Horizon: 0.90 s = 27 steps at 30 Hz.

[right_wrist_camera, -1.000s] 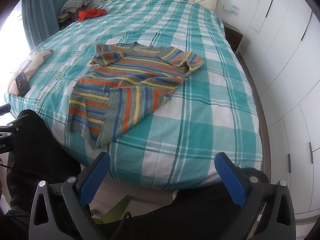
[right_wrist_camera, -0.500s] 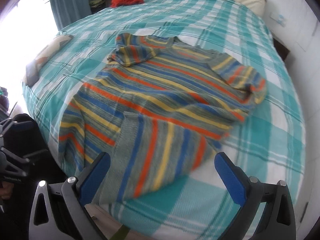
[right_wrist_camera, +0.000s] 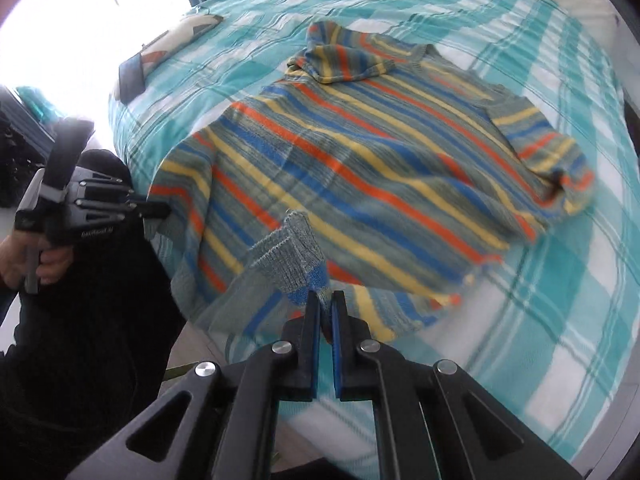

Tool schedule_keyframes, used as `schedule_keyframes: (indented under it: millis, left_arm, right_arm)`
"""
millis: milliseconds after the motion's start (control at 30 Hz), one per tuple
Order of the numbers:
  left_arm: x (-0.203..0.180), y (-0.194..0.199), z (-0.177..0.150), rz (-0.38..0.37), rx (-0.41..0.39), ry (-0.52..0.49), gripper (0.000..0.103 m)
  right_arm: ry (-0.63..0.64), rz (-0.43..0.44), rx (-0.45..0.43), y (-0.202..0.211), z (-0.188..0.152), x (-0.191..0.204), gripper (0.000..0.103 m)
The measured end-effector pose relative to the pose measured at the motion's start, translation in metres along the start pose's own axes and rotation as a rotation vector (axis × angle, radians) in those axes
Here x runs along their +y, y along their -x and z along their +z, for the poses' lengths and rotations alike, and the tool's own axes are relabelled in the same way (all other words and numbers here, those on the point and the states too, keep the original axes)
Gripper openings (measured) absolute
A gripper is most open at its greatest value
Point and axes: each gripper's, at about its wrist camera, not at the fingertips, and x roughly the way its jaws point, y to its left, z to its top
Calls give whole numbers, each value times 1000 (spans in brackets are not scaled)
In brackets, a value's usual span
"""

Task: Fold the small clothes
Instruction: 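Grasp the sweater hem with the left gripper while the right gripper grasps the hem too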

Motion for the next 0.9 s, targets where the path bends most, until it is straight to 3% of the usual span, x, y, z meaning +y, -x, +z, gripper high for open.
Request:
schedule_keyframes:
  millis: [100, 200, 267, 333, 467, 533, 633, 667, 733, 900]
  left_arm:
    - [6, 8, -4, 3, 12, 8, 4]
    - [9, 5, -9, 24, 32, -5, 4]
    - [14, -2, -6, 40, 50, -1, 4]
    - [16, -4, -5, 45, 57, 11, 4]
    - [22, -4, -7, 41, 67, 35, 4]
    - [23, -6, -9, 39, 77, 37, 4]
    - [21, -10, -9, 45, 91, 37, 3]
    - [21, -8, -8, 47, 91, 46, 3]
    - [28, 2, -11, 31, 89, 76, 3]
    - [37, 31, -26, -33, 68, 120, 2]
  right_arm:
    - [-76, -49, 15, 35, -53, -21, 6]
    - [-162, -83, 47, 37, -93, -46, 10]
    - [-244, -87, 67, 25, -109, -62, 37]
    - [-365, -34, 46, 20, -123, -81, 50]
    - [-637, 142, -4, 5, -139, -104, 51]
    - [-682, 179, 9, -12, -139, -101, 51]
    - [-651, 229, 61, -48, -134, -85, 51]
    - [-640, 237, 84, -57, -134, -80, 44]
    - [-632, 245, 104, -58, -132, -75, 4]
    - [-625, 210, 116, -8, -137, -67, 4]
